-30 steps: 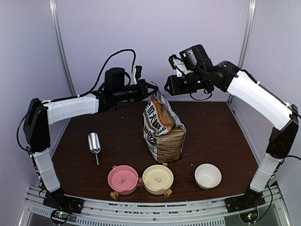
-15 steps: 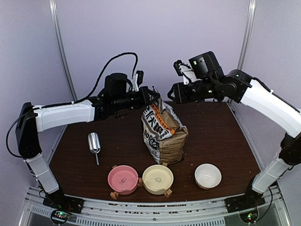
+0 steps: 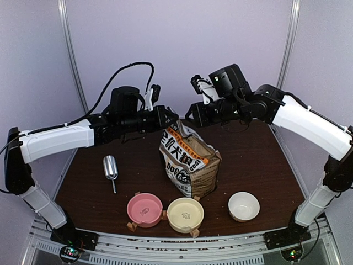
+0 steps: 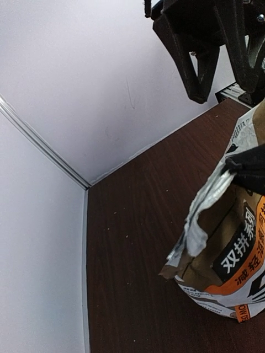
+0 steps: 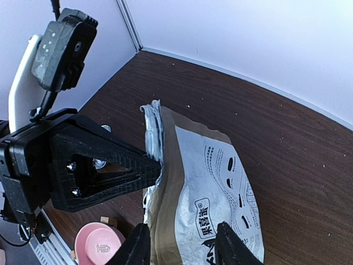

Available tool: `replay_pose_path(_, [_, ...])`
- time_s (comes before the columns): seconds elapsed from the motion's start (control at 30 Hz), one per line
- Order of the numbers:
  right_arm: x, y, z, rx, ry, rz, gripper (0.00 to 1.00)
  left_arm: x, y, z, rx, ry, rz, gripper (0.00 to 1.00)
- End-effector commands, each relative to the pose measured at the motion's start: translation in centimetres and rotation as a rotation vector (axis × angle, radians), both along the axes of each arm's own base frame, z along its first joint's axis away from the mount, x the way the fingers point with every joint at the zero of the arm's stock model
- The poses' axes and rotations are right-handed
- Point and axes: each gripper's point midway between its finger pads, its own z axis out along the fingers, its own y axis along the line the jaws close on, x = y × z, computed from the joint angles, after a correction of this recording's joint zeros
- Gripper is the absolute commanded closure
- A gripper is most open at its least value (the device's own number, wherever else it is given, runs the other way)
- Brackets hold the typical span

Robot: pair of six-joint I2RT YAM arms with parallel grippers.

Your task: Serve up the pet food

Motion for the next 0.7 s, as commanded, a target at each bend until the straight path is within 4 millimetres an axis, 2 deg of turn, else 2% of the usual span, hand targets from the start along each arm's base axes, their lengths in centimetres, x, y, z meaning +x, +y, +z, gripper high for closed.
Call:
replay_pose_path(0.0, [0.1,0.5,1.2,0.032,-0.034,0.002,0.56,-3.9,-0.6,7.6,-0.157,-0.165,-0.108,1.0])
replay_pose_path(0.07, [0.1,0.5,1.4,0.032,-0.036,0.0,0.51,-3.9,0.1,7.7,-0.146,-0.164,-0.086,0.98])
replay_pose_path(0.2, [0.5,0.1,1.7,0.004,-0.042,-0.03,0.45,-3.6,2.2,7.7,-0.097,-0.157,0.0,0.63])
replay_pose_path(0.3, [0.9,0.0,1.7,-0.043,-0.056,-0.058,0.45,-3.0,3.4,7.5,-0.064,-0.144,0.049,0.48])
replay_pose_path(0.43, [1.5,0.3,1.8,-0.092,-0.076,-0.093,0.5,-2.1,3.7,6.5,-0.047,-0.088,0.058,0.47])
replay_pose_path(0.67, [1.1,2.6,1.4,-0.119,-0.075,-0.042,0.57,-1.0,4.1,4.5,-0.054,-0.012,0.079,0.53])
